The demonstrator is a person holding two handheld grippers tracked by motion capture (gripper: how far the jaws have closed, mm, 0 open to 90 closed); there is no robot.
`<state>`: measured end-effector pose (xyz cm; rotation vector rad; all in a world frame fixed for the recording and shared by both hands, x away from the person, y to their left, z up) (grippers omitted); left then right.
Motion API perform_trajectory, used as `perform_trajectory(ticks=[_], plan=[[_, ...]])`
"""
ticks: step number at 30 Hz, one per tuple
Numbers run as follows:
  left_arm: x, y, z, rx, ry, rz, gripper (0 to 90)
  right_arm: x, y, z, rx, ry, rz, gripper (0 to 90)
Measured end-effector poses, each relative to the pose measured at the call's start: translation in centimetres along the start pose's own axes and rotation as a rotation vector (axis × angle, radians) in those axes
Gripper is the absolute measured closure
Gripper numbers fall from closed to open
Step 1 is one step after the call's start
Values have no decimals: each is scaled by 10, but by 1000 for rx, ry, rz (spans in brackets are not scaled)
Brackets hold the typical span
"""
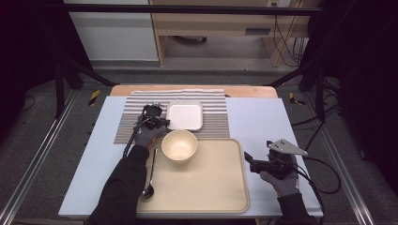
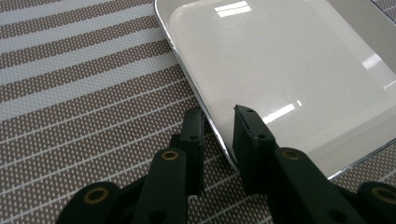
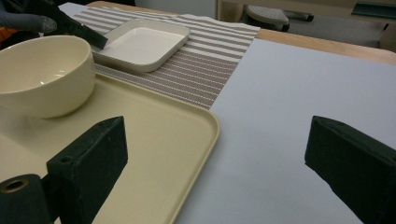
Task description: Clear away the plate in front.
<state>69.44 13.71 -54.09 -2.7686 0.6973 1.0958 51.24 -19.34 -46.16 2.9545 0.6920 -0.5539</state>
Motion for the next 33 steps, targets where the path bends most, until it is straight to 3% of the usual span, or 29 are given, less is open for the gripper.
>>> perform_trajectory(ticks=[4,17,26,33], plan=[[1,1,-1,-12,-1,-30,769,0,0,1,1,-3,0,61],[2,-2,-4,-72,7,-55,840,1,0,1,0,-5,0,61],[-12,3,-20,-101,88,-27,878,2,0,2,-2,-9,2,61],[-22,1,-30,-78,147,-51,884,2,0,2,-2,-10,2,61]])
Point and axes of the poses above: each handheld gripper's, and its own axes: x roughly forward along the jaws, z roughly out of its underside, y roughly to its right, the point moved 10 cm from there along x, roughly forward along the jaws, and after that the axes turned 6 degrees about y, right-handed, at the moved point
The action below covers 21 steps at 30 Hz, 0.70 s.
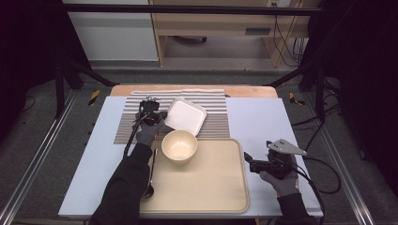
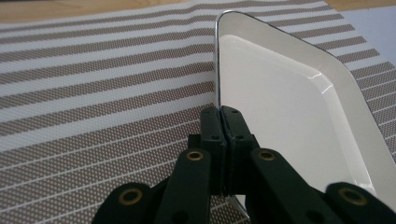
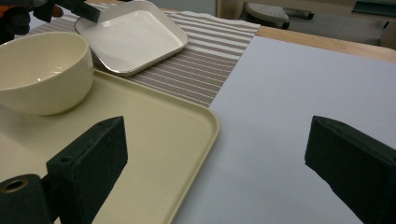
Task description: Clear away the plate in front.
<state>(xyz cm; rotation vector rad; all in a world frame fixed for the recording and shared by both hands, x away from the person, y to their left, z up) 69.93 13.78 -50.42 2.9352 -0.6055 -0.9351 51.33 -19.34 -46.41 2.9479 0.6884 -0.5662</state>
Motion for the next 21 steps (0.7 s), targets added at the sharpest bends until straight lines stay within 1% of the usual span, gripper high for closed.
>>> perform_trajectory(ticks=[1,3,4,12,13,17,18,21], plan=[[-2,-1,-2,17,7,-10,884,0,0,0,0,0,0,60],[-4,-3,-5,23,22,-22,884,0,0,0,-2,-1,1,58],[-6,-4,-7,16,30,-21,884,0,0,0,-2,-1,-1,58],[-21,-10,-19,19,74,-40,885,1,0,1,-10,-3,-2,57],[-24,-11,-22,18,81,-35,885,0,0,1,-10,-3,-1,57],[-33,-14,-30,6,112,-36,885,0,-1,1,-6,-3,-3,55],[-36,-15,-31,10,113,-38,885,0,-1,1,-6,-2,-5,55],[-44,-17,-39,-3,137,-37,885,-1,0,-1,-8,6,-7,51]])
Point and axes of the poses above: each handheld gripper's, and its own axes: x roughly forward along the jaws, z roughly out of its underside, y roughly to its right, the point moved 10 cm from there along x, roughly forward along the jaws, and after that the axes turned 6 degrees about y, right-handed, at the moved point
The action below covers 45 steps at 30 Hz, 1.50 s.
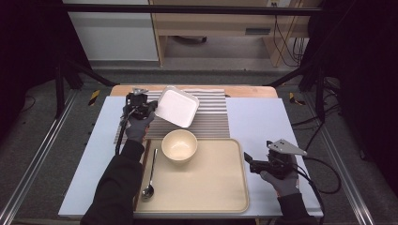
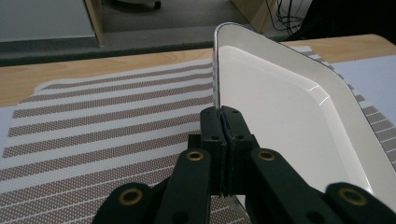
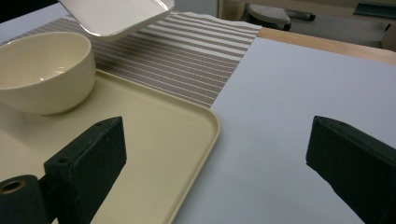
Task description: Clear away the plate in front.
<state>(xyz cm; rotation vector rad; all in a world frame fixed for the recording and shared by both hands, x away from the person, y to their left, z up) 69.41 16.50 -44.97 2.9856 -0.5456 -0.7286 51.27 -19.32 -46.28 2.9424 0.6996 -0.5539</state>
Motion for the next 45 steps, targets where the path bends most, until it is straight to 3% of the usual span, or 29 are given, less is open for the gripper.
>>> perform_trajectory(ticks=[8,23,34,45], plan=[[-22,0,-21,0,53,5,885,-3,1,-3,9,13,-1,43],[-67,16,-42,35,106,69,885,-5,-4,-6,-4,25,-24,42],[-101,38,-46,99,137,117,885,-7,-5,-8,-8,35,-28,51],[-129,59,-40,132,173,178,885,-8,-6,-9,-9,38,-33,56]])
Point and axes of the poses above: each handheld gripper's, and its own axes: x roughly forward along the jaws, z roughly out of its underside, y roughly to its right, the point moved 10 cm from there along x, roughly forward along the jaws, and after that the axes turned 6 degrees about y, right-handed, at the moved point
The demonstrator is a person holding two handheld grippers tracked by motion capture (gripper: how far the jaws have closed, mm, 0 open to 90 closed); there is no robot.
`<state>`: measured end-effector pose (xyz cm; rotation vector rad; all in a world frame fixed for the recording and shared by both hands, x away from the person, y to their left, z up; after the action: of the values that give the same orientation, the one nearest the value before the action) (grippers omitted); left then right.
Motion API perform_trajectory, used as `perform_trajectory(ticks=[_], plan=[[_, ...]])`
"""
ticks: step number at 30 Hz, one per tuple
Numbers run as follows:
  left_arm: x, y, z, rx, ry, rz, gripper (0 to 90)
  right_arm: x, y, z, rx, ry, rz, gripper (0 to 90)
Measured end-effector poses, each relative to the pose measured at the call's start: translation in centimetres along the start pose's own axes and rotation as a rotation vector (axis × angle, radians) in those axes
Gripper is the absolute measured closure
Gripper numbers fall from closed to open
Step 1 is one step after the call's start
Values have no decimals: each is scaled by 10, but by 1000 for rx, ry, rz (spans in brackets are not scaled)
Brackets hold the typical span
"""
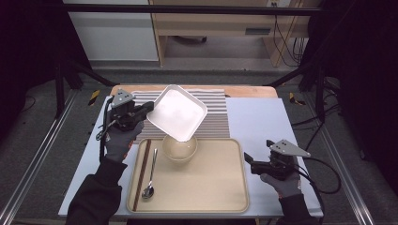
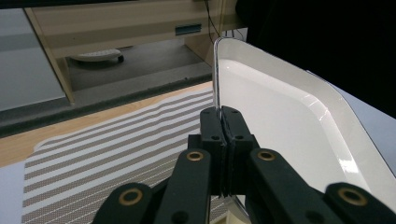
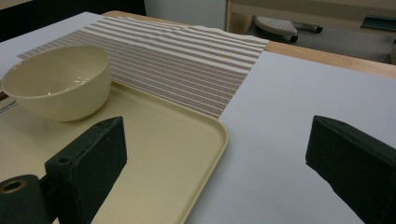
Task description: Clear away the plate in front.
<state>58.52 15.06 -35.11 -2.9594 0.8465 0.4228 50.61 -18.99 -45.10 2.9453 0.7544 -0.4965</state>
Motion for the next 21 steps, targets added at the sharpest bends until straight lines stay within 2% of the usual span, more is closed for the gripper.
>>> perform_trajectory(ticks=[9,16,21], plan=[[-15,19,14,54,-6,19,885,-1,-2,-1,3,3,-8,58],[-27,36,28,69,-7,61,885,-1,-1,-2,1,5,-5,58],[-33,49,39,90,-12,75,885,-2,0,-3,3,9,-3,59]])
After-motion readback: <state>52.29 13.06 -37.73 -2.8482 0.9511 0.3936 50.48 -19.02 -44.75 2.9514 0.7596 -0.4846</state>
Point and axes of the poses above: each handheld gripper's, and its own axes: x roughly forward along the jaws, z roughly out of its underside, y roughly to its right, the point moved 10 cm from there along x, roughly forward along the jaws, and after that the axes turned 6 degrees about y, right-handed, at the moved point
